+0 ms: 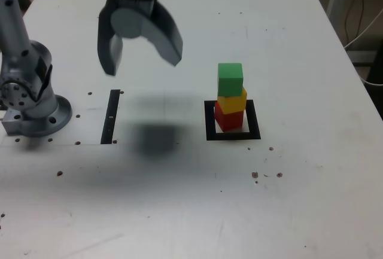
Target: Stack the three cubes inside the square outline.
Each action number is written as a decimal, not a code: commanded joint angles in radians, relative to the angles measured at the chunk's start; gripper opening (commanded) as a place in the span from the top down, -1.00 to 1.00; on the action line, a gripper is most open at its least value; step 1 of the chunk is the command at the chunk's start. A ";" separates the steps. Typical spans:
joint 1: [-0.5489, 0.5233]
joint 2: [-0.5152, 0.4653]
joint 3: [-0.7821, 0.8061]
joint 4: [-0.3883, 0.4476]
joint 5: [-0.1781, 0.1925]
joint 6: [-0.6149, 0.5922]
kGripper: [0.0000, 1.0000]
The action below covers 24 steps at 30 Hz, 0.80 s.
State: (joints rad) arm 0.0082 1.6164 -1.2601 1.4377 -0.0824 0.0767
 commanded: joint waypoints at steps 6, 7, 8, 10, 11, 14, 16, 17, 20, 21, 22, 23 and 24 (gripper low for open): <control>-0.008 -0.086 0.281 -0.194 0.012 0.000 -0.99; -0.008 -0.092 0.299 -0.197 0.026 0.000 -0.99; -0.008 -0.095 0.317 -0.199 0.039 0.000 -0.99; -0.008 -0.099 0.355 -0.206 0.064 -0.002 -0.99; -0.010 -0.101 0.374 -0.210 0.074 -0.004 -0.99; -0.029 -0.113 0.422 -0.223 0.089 -0.022 -0.99; -0.056 -0.127 0.439 -0.229 0.088 -0.037 -0.99; -0.072 -0.134 0.443 -0.230 0.084 -0.045 -0.99; -0.116 -0.149 0.446 -0.232 0.065 -0.058 -0.99; -0.123 -0.150 0.447 -0.233 0.060 -0.059 -0.99; -0.128 -0.149 0.448 -0.233 0.057 -0.060 -0.99; -0.130 -0.149 0.449 -0.234 0.056 -0.060 -0.99; -0.131 -0.149 0.451 -0.234 0.057 -0.060 -0.99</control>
State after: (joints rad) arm -0.1224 1.4681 -0.8122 1.2056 -0.0280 0.0183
